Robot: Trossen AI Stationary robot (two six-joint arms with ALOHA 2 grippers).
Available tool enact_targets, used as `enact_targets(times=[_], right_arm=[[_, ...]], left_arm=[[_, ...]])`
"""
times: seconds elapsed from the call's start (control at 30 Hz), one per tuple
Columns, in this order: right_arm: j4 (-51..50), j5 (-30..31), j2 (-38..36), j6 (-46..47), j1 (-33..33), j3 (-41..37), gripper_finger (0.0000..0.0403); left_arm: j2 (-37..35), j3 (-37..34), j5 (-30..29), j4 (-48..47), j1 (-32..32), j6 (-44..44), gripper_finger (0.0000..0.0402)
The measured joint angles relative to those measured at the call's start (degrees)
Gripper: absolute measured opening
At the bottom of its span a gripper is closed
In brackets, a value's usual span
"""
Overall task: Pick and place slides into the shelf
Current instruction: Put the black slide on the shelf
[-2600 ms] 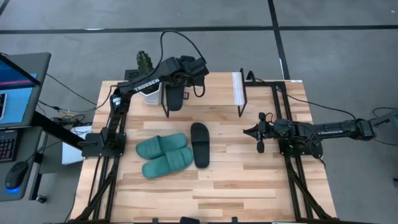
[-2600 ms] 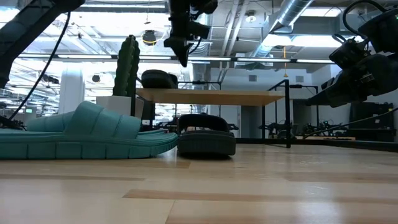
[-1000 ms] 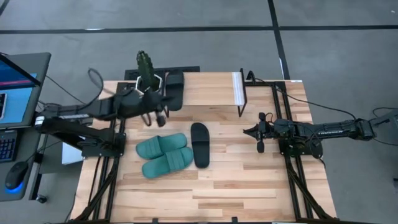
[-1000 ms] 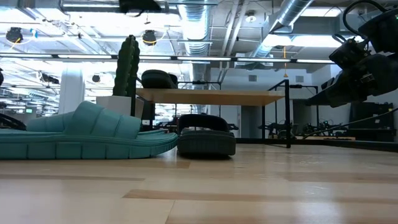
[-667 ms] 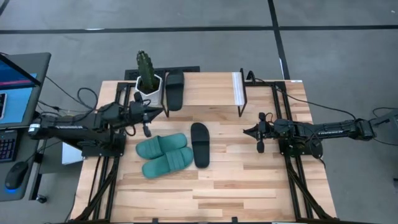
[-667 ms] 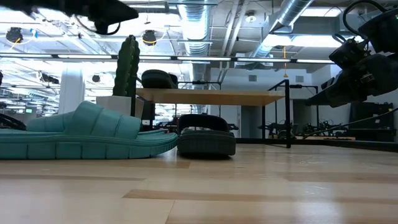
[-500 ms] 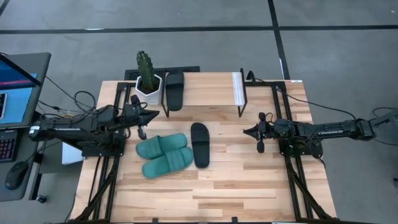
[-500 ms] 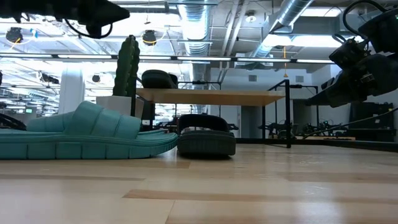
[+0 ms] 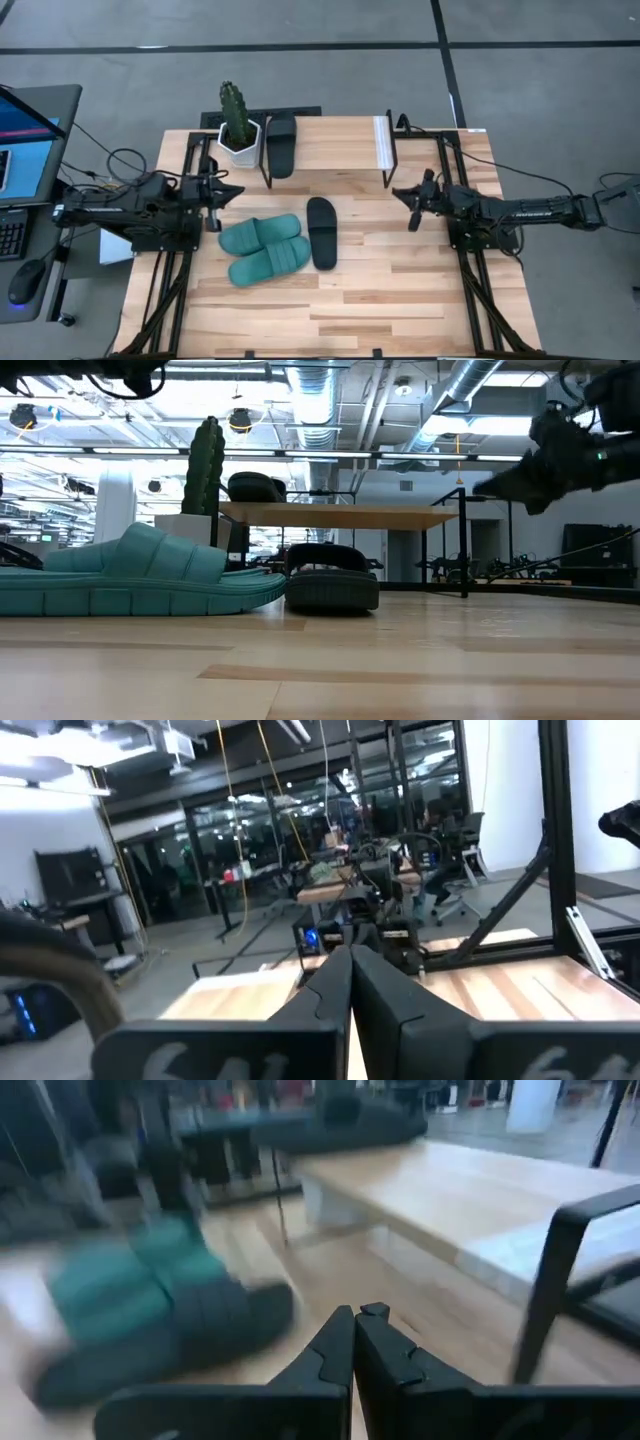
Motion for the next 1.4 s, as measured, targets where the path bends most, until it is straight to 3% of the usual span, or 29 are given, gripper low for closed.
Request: enact_targets(times=[0.17,0.37,0.57,0.63,0.8,0.9,1.13,1.27,1.4], right_arm=[[7.64,-0.22,-0.04,23.99,0.8,0.02,0.0],[16.92,9.82,0.0,10.05,-1.68,0.04,0.0],[22.76,-0.48,2.48,13.14,-3.12,0.17,0.0],[22.9,-0.64,5.99,14.61,-1.66,0.03,0.0],[36.81,7.17,21.06,12.33,5.18,0.84,0.0],[43.89,10.22,31.99,8.38,10.42,4.11,0.0],[40.15,31.63,59.93,8.7,16.5,16.36,0.0],[40.28,33.38,73.0,12.53,16.68,22.7,0.0],[40.25,33.63,80.67,12.98,18.14,27.8,0.0]], left_arm=[[-2.37,0.0,0.01,-4.19,-0.6,0.81,0.0],[-4.47,-0.88,-0.01,-8.98,-1.58,0.2,0.0],[-9.93,-9.53,-4.47,8.11,-2.29,-0.08,0.0],[-12.78,-11.77,-6.37,10.74,-2.29,-0.08,0.0],[-19.03,-12.87,-5.7,7.91,-2.29,-2.54,0.0],[-19.31,-12.82,-3.05,6.91,-2.29,-4.03,0.0],[-18.61,-12.83,-1.15,4.93,-2.27,-6.03,0.0],[-18.58,-12.81,-0.98,2.56,-2.27,-7.68,0.0],[-18.58,-12.81,-1.01,1.57,-2.27,-8.09,0.0]])
